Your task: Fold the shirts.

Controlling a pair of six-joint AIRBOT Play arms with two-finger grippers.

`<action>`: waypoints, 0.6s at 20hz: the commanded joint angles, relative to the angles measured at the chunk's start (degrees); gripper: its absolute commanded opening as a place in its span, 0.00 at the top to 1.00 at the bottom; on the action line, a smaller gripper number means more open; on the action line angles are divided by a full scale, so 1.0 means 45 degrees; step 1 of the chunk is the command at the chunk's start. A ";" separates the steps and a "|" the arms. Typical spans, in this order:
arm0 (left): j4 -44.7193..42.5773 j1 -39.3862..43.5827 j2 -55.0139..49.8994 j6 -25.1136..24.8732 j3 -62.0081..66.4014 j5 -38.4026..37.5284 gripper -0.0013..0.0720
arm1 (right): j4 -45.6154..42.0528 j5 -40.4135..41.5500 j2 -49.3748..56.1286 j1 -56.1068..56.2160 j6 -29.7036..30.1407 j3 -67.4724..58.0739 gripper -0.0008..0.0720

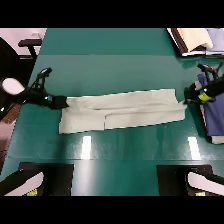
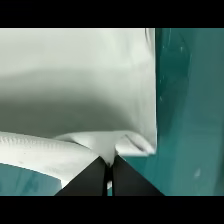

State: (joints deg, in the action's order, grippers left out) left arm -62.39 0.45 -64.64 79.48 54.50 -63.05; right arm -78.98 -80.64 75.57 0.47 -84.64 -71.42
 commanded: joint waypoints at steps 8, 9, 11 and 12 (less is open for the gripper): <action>0.0000 -0.0005 -0.3104 -0.0423 0.1851 0.2720 0.31 | 0.3638 0.0481 0.5076 -0.0413 0.0918 -0.4609 0.73; 0.0034 -0.0005 -0.3104 -0.0418 0.1919 0.2594 0.22 | 0.4284 0.0437 0.5202 -0.0636 0.1069 -0.4813 0.48; 0.0068 -0.0005 -0.3104 -0.0427 0.2244 0.1962 0.25 | 0.5110 0.0087 0.5163 -0.1137 0.1870 -0.4872 0.36; 0.0073 -0.0005 -0.3104 -0.0423 0.2453 0.1540 0.25 | 0.5095 -0.0291 0.5119 -0.1457 0.2181 -0.4843 0.35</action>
State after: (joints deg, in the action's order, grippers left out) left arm -62.37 0.43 -78.28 77.65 63.75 -52.99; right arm -61.69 -79.22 97.43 -3.31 -79.20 -91.72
